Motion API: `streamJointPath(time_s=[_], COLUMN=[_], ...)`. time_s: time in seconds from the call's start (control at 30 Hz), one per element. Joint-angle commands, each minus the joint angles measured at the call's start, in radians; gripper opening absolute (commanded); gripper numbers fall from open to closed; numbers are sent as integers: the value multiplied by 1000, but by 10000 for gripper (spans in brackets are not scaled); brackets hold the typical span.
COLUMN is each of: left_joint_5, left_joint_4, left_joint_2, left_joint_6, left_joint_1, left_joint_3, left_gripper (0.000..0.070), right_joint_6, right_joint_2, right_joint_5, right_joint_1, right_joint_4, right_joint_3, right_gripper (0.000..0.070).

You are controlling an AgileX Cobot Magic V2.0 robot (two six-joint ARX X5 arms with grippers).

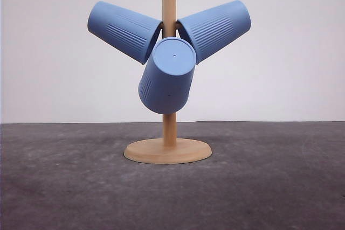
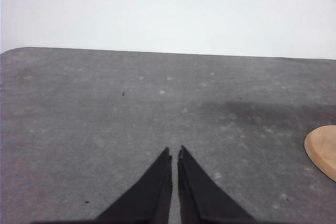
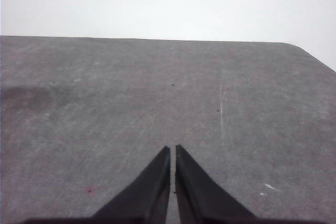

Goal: Place three cups

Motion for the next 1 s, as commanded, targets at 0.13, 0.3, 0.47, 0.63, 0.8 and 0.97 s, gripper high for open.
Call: streamJointPath(time_s=[0.13, 0.3, 0.47, 0.63, 0.8, 0.97], left_joint_5=[2, 2, 2, 2, 2, 2], left_joint_4=[9, 9, 9, 9, 8, 9], left_joint_2=[-1, -1, -1, -1, -1, -1], left_joint_6=[0, 0, 0, 0, 0, 0], left_joint_1=[0, 0, 0, 0, 0, 0], left_joint_3=[-14, -14, -14, -14, -14, -14], left_gripper=[0, 0, 0, 0, 0, 0], right_joint_6=[13, 13, 13, 13, 13, 13], right_joint_2=[1, 1, 1, 1, 1, 1], right_joint_5=[1, 1, 1, 1, 1, 1], right_joint_1=[-2, -1, -2, -1, -1, -2], right_joint_4=[11, 11, 11, 10, 11, 10], right_joint_3=[-2, -2, -2, -2, -2, -2], right_gripper=[15, 15, 15, 15, 15, 15])
